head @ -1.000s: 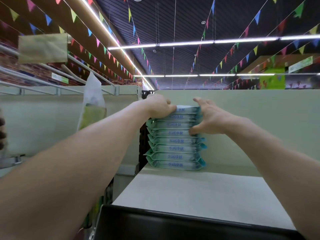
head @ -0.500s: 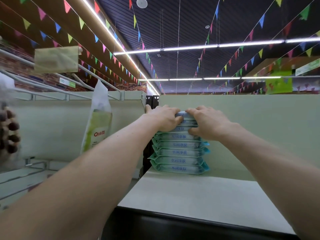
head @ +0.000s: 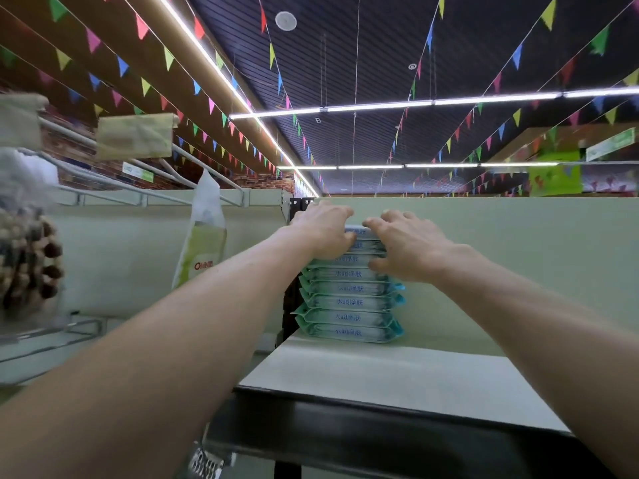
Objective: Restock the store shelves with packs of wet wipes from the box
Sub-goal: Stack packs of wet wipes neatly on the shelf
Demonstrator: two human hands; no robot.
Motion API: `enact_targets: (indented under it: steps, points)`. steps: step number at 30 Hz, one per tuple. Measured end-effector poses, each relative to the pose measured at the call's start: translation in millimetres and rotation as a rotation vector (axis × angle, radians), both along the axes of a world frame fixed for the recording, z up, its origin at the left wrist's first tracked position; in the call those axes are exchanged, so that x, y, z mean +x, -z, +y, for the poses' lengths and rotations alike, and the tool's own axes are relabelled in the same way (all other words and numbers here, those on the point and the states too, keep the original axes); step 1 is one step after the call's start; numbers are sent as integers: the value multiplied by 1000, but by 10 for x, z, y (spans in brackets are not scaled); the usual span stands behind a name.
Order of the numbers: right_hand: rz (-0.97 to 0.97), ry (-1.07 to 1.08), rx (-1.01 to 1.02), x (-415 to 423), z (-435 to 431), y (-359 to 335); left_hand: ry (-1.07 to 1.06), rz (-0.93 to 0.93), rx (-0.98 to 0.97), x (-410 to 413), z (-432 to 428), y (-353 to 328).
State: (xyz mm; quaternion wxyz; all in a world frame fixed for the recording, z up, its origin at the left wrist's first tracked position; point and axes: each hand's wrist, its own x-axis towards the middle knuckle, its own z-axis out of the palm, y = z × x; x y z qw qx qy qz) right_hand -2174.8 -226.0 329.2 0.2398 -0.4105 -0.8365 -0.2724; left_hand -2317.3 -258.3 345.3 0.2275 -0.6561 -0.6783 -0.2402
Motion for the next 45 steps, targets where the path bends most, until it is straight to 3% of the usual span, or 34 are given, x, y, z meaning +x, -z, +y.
enact_targets:
  steps: [9,21,33,45]
  points:
    - [19,-61,7,286,-278,211,-38,33,49,325,-215,195]
    - [40,43,-52,751,-538,258,53,47,6,782,-318,262]
    - [105,414,-142,1196,-1195,521,396,119,-82,1355,-545,448]
    - [138,855,-155,2377,-2641,744,764,198,-128,2783,-1462,686]
